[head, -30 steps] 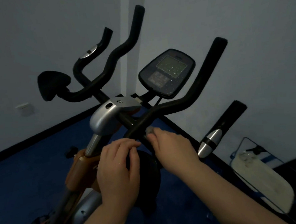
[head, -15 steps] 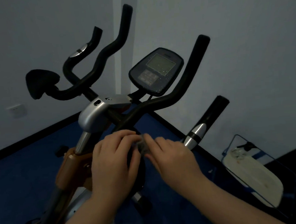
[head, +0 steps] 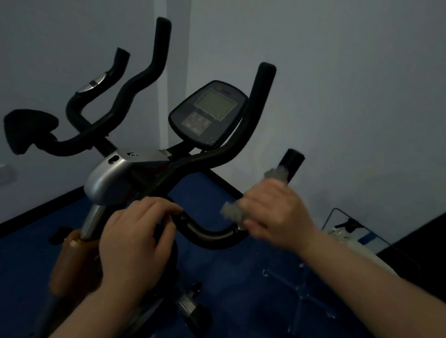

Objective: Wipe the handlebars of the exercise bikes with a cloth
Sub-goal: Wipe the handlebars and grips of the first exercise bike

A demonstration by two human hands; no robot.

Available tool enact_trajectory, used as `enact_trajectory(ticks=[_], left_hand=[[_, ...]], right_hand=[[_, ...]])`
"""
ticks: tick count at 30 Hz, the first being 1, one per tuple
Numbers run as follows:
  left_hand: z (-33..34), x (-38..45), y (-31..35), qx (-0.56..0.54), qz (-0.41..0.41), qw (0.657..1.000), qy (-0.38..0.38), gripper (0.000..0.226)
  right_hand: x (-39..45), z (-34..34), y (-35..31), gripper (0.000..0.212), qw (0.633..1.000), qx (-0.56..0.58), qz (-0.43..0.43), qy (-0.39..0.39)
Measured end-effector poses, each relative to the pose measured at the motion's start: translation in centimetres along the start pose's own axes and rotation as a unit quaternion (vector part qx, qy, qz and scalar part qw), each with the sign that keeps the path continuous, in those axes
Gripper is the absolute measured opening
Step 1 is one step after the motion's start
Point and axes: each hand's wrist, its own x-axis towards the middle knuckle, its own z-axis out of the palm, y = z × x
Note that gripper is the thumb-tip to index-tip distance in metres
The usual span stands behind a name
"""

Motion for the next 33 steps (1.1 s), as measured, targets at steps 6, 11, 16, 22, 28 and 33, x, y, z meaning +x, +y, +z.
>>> enact_trajectory(ticks=[6, 11, 16, 22, 28, 33], left_hand=[[-0.1, -0.3, 0.0, 0.002, -0.006, 1.0, -0.001, 0.023], [-0.2, -0.3, 0.2, 0.011, -0.006, 1.0, -0.005, 0.023], [-0.3, -0.6, 0.2, -0.012, -0.037, 0.999, 0.037, 0.023], [-0.9, -2.5, -0.5, -0.058, -0.144, 0.984, 0.09, 0.012], [-1.5, -4.4, -2.2, -0.113, -0.204, 0.97, 0.07, 0.022], [-1.8, -4.8, -3.1, -0.138, -0.195, 0.968, 0.07, 0.022]], right_hand=[[1.8, -2.1, 6.7, 0.036, 0.984, -0.144, -0.107, -0.001], [3.2, -2.6, 6.3, 0.038, 0.994, -0.099, 0.055, 0.008], [4.5, -3.2, 3.7, 0.042, 0.963, -0.055, 0.262, 0.021], [5.4, -1.2, -4.4, 0.035, 0.957, 0.139, 0.249, -0.047], [11.6, 2.3, -6.2, 0.025, 0.945, 0.278, 0.058, -0.163], [13.6, 5.6, -6.6, 0.023, 0.95, 0.21, -0.078, -0.218]])
